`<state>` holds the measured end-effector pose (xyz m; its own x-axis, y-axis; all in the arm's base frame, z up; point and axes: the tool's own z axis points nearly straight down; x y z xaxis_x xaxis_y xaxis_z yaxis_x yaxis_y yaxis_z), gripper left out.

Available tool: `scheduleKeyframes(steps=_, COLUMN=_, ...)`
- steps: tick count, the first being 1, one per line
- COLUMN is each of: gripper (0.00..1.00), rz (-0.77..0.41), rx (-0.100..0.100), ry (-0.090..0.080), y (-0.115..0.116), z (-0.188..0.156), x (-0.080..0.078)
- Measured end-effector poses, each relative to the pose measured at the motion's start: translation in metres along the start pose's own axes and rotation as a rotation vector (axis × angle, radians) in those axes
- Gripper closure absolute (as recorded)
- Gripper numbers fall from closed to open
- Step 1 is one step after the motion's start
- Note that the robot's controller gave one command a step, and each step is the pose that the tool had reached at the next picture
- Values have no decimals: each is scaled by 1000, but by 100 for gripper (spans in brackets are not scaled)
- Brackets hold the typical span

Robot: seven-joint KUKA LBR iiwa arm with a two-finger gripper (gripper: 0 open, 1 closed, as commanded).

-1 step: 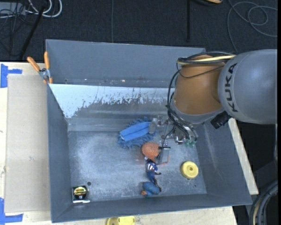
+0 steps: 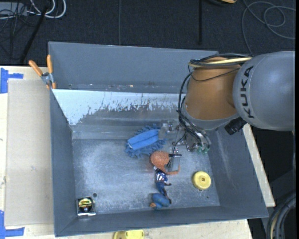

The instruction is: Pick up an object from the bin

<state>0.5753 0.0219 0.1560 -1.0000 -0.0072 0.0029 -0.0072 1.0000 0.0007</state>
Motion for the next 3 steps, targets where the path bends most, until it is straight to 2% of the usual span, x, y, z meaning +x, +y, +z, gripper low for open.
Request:
scheduleKeyframes(steps=1, gripper=0, rz=56, rx=0, ry=-9, y=25, z=44, x=-14)
scheduleKeyframes(steps=2, gripper=100, rz=76, rx=0, ry=-11, y=13, z=74, x=-5)
scheduleKeyframes(steps=3, gripper=100, rz=77, rx=-1, ry=-11, y=13, z=74, x=-5)
